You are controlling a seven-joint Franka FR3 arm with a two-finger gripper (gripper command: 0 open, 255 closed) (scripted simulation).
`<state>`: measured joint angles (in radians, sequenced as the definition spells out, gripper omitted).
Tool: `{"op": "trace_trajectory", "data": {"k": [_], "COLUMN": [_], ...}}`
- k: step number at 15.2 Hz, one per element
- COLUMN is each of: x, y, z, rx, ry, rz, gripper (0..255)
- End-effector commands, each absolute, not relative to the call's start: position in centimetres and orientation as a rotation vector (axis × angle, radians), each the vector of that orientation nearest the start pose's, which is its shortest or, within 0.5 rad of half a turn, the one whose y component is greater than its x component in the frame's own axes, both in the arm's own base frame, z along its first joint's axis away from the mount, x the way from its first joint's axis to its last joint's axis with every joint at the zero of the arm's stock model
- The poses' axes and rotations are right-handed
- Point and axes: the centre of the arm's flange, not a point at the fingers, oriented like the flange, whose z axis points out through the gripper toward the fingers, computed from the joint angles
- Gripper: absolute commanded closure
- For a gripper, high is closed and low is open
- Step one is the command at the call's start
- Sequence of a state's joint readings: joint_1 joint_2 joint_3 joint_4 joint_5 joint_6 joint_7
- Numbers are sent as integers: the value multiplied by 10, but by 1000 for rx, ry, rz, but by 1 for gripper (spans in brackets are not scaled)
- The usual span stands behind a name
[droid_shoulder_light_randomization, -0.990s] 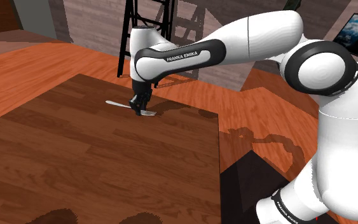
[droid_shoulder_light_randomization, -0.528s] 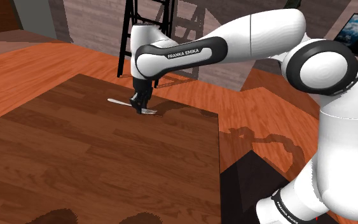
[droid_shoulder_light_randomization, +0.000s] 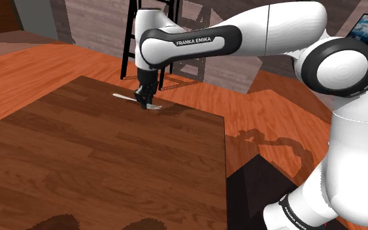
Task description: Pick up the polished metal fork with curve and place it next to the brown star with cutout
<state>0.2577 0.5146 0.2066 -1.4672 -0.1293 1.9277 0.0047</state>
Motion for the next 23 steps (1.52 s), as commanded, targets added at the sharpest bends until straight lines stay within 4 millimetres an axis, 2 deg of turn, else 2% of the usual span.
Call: {"op": "trace_trajectory", "data": {"k": [1, 13, 23], "x": [634, 634, 530], "y": [283, 283, 364], "z": [394, 454, 455], "rx": [-3077, -3077, -3077], "ry": [-759, -759, -759], "rz": [60, 60, 60], "gripper": [255, 255, 255]}}
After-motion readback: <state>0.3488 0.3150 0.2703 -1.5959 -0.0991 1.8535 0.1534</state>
